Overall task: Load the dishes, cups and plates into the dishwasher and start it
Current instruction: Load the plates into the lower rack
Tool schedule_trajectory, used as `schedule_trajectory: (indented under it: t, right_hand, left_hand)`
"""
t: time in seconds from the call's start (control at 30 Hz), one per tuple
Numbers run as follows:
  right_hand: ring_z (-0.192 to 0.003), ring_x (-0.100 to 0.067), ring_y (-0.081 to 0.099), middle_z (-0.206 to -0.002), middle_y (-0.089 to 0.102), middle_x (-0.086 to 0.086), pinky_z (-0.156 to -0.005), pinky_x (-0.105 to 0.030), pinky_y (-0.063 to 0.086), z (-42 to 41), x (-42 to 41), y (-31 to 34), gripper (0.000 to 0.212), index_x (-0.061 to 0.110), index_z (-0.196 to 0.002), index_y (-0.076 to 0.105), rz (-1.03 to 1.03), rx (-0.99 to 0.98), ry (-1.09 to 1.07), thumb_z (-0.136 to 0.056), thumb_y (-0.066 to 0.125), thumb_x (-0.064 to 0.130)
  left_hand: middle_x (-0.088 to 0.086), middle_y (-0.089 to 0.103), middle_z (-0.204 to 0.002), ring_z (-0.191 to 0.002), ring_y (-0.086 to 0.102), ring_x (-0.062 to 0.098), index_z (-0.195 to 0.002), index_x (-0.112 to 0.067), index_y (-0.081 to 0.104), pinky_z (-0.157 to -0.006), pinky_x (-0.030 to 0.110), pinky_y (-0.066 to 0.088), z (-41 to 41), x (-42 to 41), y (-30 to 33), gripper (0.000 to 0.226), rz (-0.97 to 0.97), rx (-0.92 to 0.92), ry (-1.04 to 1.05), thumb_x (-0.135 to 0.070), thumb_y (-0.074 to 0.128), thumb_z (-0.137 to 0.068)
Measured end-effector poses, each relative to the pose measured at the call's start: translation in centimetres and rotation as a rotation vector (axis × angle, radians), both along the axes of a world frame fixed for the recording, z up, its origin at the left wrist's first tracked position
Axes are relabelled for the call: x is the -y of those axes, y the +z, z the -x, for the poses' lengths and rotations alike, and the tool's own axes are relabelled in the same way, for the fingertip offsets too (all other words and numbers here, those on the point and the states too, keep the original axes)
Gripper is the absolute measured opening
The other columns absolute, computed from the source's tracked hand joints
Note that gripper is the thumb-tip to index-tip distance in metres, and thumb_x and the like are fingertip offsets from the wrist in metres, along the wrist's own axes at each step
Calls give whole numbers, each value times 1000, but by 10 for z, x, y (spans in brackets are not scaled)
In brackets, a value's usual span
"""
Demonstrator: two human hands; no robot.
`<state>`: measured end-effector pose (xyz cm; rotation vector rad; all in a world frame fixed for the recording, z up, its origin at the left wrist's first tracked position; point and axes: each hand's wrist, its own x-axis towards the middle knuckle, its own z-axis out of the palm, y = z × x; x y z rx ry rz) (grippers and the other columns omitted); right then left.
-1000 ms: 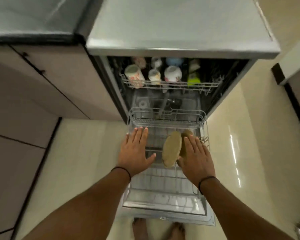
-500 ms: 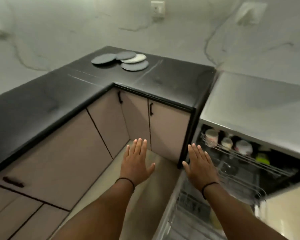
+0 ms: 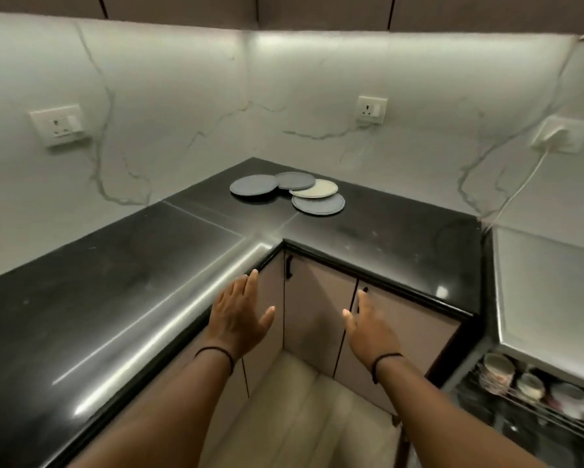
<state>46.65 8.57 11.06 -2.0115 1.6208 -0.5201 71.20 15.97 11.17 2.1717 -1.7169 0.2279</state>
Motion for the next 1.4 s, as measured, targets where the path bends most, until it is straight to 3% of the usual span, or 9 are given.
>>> schedule_trajectory:
  t: [0.33, 0.5, 0.63, 0.77, 0.87, 0.97, 1.07, 1.3, 1.4]
  right_hand:
    - [-113, -36, 54, -123, 60, -20, -92, -41, 44, -43, 152, 19, 36, 7, -131, 46, 90, 25, -136, -100, 43, 25]
    - [-112, -33, 55, -126, 60, -17, -87, -34, 41, -58, 256, 3, 37, 8, -131, 51, -69, 219, -267, -99, 45, 27]
    - [-87, -26, 52, -106, 66, -11, -72, -28, 35, -63, 319, -15, 23, 10, -106, 60, -196, 284, -344, -95, 49, 28]
    - [-90, -29, 64, -96, 69, -5, -79, -35, 51, -79, 383, -38, 18, 20, -94, 61, -312, 410, -417, -84, 54, 34]
    - [-69, -29, 67, -77, 68, -6, -73, -48, 59, -91, 437, -73, 21, 19, -79, 57, -383, 580, -460, -72, 55, 39]
    - [-47, -22, 58, -62, 58, -8, -59, -42, 54, -112, 465, -59, 17, 15, -68, 57, -430, 745, -530, -78, 59, 28]
    - [-47, -23, 59, -55, 57, -7, -60, -44, 57, -136, 490, -63, 22, 13, -62, 59, -466, 808, -622, -82, 63, 21]
    - [-52, -26, 56, -62, 61, -10, -62, -48, 57, -185, 560, -78, 30, 6, -61, 57, -490, 890, -887, -63, 75, 30]
    - [-66, -31, 65, -74, 68, -12, -69, -51, 60, -196, 582, -81, 37, 7, -69, 63, -502, 838, -928, -60, 78, 39]
  left_hand:
    - [8, 58, -119, -107, 55, 27, -133, -15, 48, -89, 38, 46, -31, 173, 41, 53, 27, -100, -79, -42, 57, -88]
    - [6, 65, -108, -103, 60, 27, -116, -14, 63, -85, 36, 49, -38, 290, 26, 35, -30, -562, 134, -35, 61, -87]
    - [5, 58, -68, -66, 54, 25, -71, -10, 61, -62, 33, 43, -45, 362, 18, 25, -42, -859, 308, -31, 59, -84]
    - [7, 60, -56, -53, 54, 24, -61, -14, 57, -56, 34, 47, -54, 431, 4, 28, -38, -1049, 349, -39, 62, -72]
    - [6, 60, -64, -62, 56, 25, -62, -17, 58, -60, 29, 42, -63, 477, 4, 27, -135, -825, 250, -37, 64, -78]
    - [6, 66, -107, -100, 61, 26, -106, -16, 67, -81, 33, 48, -70, 535, -3, 29, -171, -346, 88, -35, 67, -84]
    - [7, 59, -115, -108, 55, 26, -116, -17, 61, -86, 36, 45, -75, 577, -13, 36, -158, -18, -101, -35, 65, -85]
    - [13, 49, -132, -120, 48, 31, -139, -21, 41, -96, 42, 41, -104, 658, -54, 68, -282, 213, -292, -39, 67, -79]
    - [16, 57, -119, -105, 58, 34, -133, -17, 49, -83, 43, 49, -116, 672, -72, 52, -312, 185, -341, -33, 62, -86]
